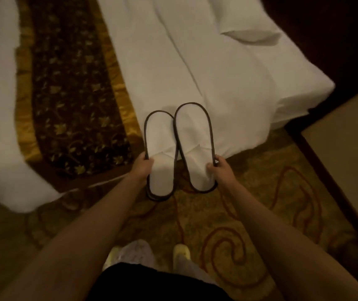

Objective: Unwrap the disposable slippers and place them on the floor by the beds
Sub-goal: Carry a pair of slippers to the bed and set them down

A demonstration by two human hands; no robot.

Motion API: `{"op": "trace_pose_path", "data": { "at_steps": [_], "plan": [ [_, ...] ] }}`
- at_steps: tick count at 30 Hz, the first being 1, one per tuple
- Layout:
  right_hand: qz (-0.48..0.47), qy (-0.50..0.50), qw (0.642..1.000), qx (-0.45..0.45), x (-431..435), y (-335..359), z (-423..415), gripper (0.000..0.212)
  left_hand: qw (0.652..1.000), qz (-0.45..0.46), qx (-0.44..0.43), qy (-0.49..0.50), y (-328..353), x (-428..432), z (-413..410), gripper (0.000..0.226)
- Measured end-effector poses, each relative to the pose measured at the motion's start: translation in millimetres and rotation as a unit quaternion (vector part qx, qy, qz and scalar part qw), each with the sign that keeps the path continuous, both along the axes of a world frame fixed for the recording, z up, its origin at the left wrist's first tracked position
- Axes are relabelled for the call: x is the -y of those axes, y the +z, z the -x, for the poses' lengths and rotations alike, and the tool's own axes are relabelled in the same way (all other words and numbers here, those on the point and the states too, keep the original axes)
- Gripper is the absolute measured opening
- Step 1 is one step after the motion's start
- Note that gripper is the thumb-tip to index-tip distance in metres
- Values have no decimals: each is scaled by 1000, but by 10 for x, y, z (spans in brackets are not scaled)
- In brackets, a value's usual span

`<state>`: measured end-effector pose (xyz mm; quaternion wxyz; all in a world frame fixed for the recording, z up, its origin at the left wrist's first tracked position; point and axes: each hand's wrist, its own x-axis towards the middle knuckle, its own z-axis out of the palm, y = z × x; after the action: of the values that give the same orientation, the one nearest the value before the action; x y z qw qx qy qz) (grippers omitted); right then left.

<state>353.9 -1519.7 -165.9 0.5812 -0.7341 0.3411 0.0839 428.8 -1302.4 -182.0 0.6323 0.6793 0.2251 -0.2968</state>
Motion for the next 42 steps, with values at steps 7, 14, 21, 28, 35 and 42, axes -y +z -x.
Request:
{"op": "trace_pose_path", "data": {
  "at_steps": [7,14,21,28,35,42],
  "plan": [
    [-58,86,994,-21,-221,-282,-158,49,990,26,-4,135,-77,-295,332,47],
    [-83,108,990,-29,-446,-994,-252,47,982,10,-13,190,-721,-458,383,47],
    [-78,117,989,-53,-488,-2253,-238,47,976,6,-32,216,-1995,-475,485,42],
    [-64,135,983,-105,-502,-3894,-84,48,968,-26,-37,247,-3585,-598,703,44],
    [-63,123,979,-147,-547,-5436,97,51,969,-29,-55,241,-4960,-697,831,44],
    [-32,135,974,-180,-549,-6430,-171,51,969,-57,-59,234,-5823,-776,656,44]
  ]
}}
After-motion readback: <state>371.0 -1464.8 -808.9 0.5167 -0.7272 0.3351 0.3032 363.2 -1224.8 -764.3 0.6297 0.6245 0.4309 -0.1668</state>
